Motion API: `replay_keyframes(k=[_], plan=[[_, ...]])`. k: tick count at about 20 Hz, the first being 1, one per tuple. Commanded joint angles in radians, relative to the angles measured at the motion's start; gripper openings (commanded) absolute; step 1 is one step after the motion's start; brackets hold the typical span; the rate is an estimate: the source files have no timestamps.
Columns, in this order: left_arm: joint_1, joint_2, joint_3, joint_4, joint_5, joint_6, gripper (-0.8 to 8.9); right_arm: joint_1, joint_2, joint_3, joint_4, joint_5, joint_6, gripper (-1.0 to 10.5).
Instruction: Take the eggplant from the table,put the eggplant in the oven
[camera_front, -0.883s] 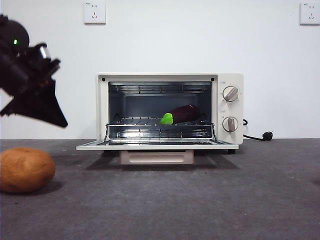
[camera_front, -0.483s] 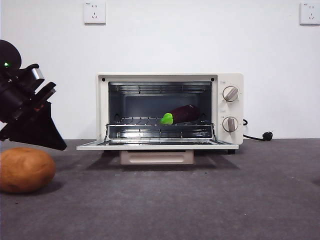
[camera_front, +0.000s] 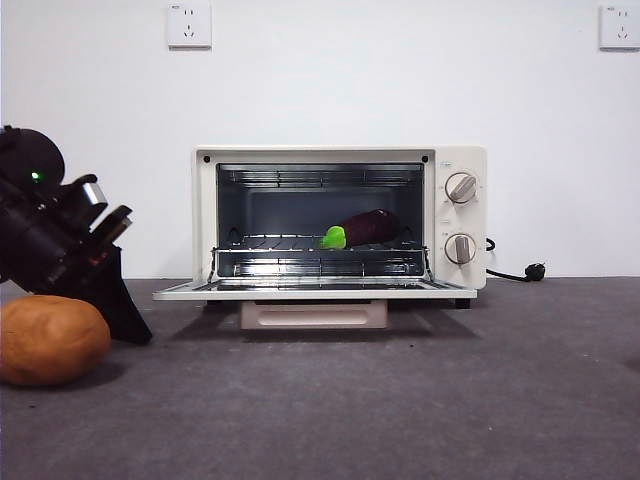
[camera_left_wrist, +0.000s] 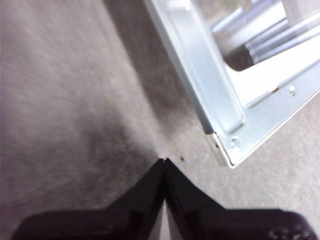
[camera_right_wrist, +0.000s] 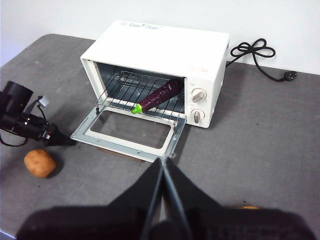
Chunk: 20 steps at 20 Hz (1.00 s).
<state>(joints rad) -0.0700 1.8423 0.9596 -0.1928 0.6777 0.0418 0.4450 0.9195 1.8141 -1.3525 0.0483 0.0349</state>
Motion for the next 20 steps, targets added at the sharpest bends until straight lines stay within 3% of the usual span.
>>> replay_keyframes(k=[1,16,20], plan=[[-0.013,0.010,-0.009,0.021,0.011,-0.006,-0.06,0.002,-0.002,0.002,-0.022,-0.004,0.011,-0.1],[-0.062,0.010,-0.009,0.164,0.069,-0.108,-0.06,0.002,-0.002,0.002,-0.023,-0.004,0.013,-0.1],[-0.062,0.010,-0.009,0.217,0.130,-0.159,-0.06,0.002,-0.002,0.002,-0.023,-0.004,0.013,-0.1]])
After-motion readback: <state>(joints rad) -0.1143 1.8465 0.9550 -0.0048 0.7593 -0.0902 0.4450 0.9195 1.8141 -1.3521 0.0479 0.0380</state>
